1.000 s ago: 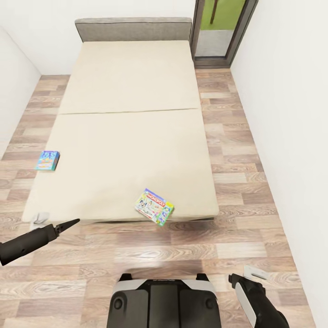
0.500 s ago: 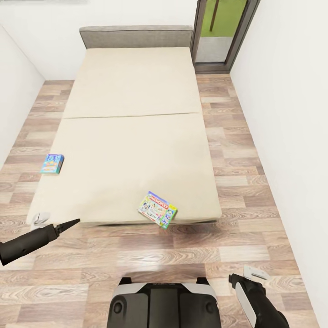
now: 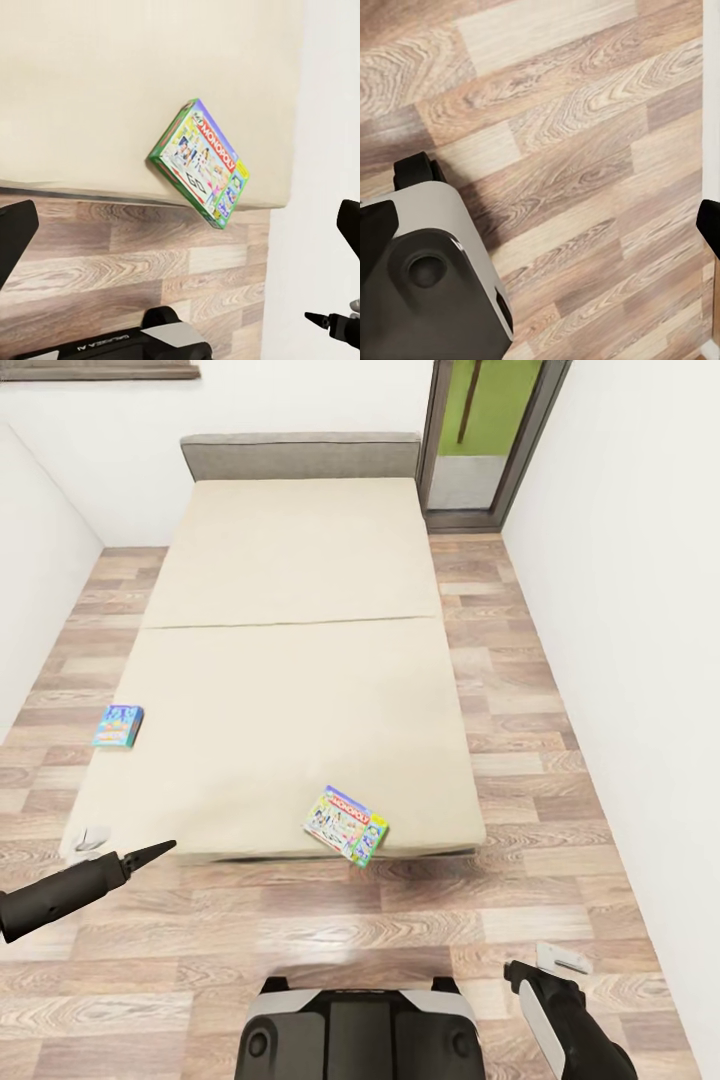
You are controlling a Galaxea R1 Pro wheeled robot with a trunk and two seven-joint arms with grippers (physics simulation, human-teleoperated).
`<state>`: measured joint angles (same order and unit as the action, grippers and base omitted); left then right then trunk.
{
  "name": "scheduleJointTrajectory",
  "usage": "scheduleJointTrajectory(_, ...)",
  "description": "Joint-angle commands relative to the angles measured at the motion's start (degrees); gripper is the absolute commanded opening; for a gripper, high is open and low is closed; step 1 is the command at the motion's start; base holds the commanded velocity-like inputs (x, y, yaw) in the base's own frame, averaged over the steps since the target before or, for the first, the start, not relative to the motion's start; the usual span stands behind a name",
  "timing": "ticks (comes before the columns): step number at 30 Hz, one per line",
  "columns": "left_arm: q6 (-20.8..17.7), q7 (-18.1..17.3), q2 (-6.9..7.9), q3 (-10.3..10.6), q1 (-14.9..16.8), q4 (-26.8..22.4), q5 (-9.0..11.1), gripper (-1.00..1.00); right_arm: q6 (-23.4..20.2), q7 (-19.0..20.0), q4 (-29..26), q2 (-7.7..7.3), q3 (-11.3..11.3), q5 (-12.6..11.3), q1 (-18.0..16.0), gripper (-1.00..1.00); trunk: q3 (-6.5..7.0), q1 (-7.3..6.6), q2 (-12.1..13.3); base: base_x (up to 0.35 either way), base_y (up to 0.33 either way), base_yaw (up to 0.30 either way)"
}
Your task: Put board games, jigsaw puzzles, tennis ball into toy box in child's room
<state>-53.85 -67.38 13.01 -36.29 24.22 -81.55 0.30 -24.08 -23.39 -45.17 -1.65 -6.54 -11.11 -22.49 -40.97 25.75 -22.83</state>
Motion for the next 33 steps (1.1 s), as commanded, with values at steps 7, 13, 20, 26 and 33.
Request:
scheduleJointTrajectory(7,-0.5,-0.1,-0.11,0.0,0.0,-0.1,0.0,1.0,-0.2,-0.3,-0.1,-0.24,0.1,-0.9,0.0,1.0,0.59,0.04,-0.1,0.0,0.0,0.0)
scheduleJointTrajectory(13,-0.5,-0.1,-0.15,0.4,0.0,-0.1,0.0,1.0,-0.2,-0.4,-0.1,-0.28,0.0,-1.0,0.0,1.0,1.16,0.04,-0.1,0.0,0.0,0.0)
scheduleJointTrajectory(20,-0.5,-0.1,-0.17,0.5,0.0,-0.1,0.0,1.0,-0.2,-0.4,-0.1,-0.2,0.0,-0.8,0.0,1.0,1.81,0.04,-0.1,0.0,0.0,0.0)
scheduleJointTrajectory(26,-0.5,-0.1,-0.18,0.5,0.0,-0.1,0.0,1.0,-0.2,-0.3,-0.1,-0.26,0.0,-0.8,0.0,1.0,2.37,0.04,-0.1,0.0,0.0,0.0)
scheduleJointTrajectory(33,-0.5,-0.1,-0.15,0.5,0.0,-0.1,0.0,1.0,-0.2,-0.4,-0.1,-0.2,0.0,-0.8,0.0,1.0,3.03,0.04,-0.1,0.0,0.0,0.0)
